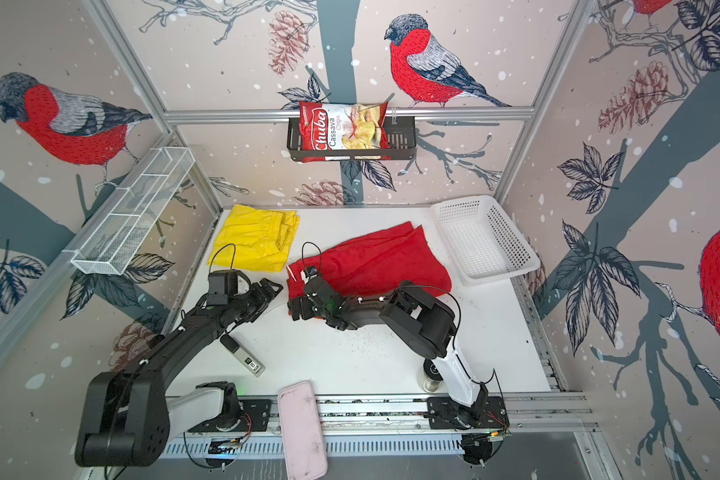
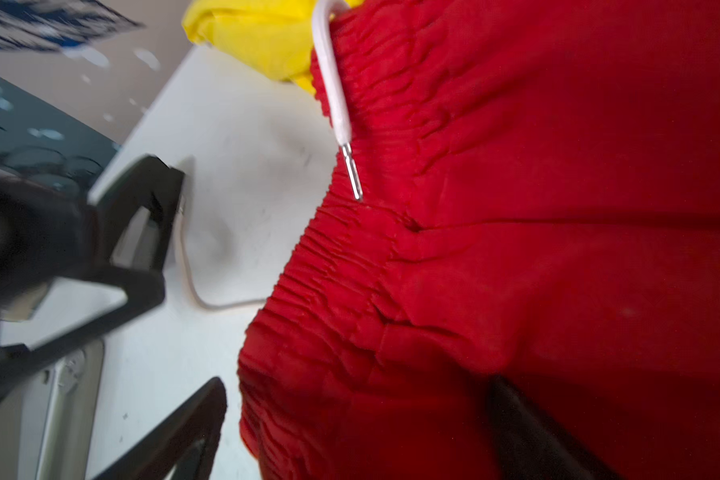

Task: Fold and stack the shorts

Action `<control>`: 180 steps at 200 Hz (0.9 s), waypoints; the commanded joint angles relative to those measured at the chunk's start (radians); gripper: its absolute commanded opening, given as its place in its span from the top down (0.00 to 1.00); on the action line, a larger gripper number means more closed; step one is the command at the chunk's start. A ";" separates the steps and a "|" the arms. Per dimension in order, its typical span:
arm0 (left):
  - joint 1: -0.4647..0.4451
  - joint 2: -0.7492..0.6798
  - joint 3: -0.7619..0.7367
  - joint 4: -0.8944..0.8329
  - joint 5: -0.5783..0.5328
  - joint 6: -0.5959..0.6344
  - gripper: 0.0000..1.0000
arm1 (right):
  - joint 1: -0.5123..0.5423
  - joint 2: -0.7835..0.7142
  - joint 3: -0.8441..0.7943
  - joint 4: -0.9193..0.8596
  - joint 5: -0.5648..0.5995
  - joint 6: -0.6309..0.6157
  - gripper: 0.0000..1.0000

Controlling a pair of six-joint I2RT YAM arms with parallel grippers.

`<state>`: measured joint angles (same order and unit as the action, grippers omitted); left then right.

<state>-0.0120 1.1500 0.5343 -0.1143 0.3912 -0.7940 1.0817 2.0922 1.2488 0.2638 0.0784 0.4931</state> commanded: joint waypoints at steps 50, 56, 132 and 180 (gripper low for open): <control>0.104 -0.193 -0.021 -0.056 -0.120 0.004 0.15 | 0.086 0.043 0.249 -0.414 0.424 -0.205 0.01; 0.105 -0.196 -0.022 -0.063 -0.121 0.008 0.15 | 0.091 0.068 0.282 -0.431 0.431 -0.201 0.00; 0.113 -0.109 -0.045 -0.043 -0.044 0.026 0.17 | 0.086 0.308 0.626 -0.671 0.384 -0.074 0.03; 0.112 -0.022 -0.048 -0.008 0.030 0.050 0.15 | 0.074 0.139 0.341 -0.483 0.269 -0.038 0.05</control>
<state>0.0978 1.0954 0.4881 -0.1604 0.3588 -0.7757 1.1542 2.3283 1.7252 -0.2882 0.4137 0.4301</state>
